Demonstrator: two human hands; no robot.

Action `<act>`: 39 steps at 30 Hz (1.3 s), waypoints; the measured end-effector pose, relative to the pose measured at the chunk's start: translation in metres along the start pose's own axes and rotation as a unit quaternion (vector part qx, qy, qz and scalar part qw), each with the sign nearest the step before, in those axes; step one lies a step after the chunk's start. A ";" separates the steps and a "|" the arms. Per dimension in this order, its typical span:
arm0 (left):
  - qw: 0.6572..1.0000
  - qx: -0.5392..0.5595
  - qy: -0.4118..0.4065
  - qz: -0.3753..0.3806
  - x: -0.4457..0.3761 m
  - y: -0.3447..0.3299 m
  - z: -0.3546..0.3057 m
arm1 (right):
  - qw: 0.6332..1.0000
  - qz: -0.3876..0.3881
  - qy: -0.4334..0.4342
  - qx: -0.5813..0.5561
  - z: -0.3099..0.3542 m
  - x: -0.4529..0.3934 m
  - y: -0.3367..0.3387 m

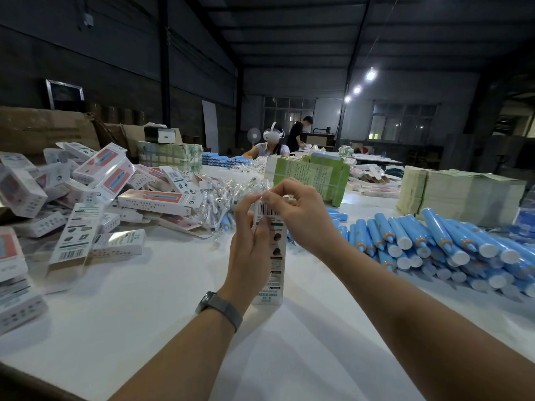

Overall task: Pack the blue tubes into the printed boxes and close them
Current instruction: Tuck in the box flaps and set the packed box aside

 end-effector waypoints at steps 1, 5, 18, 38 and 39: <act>1.000 -0.002 0.006 0.000 0.000 0.000 0.001 | 1.000 -0.003 0.004 0.000 0.000 0.001 0.000; 1.000 0.003 0.017 0.012 -0.002 -0.001 0.001 | 0.999 -0.015 0.036 0.012 -0.002 0.005 -0.002; 1.000 0.012 -0.007 0.012 -0.001 0.000 -0.005 | 0.992 -0.091 0.009 -0.081 -0.013 0.018 -0.005; 0.998 -0.059 -0.005 -0.035 -0.004 0.009 -0.002 | 0.995 -0.073 -0.038 -0.048 -0.025 0.018 -0.020; 0.997 -0.064 -0.008 -0.038 -0.004 0.010 -0.002 | 0.997 -0.061 -0.034 -0.023 -0.024 0.018 -0.018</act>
Point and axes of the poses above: each hand's wrist, its own x-axis away from the middle knuckle, its own y-axis out of the back of the hand, z = x × y, the point moved 4 cm from there along -x, towards the middle knuckle, and after that the axes turned 7 degrees about -z, right-handed, at the moved point
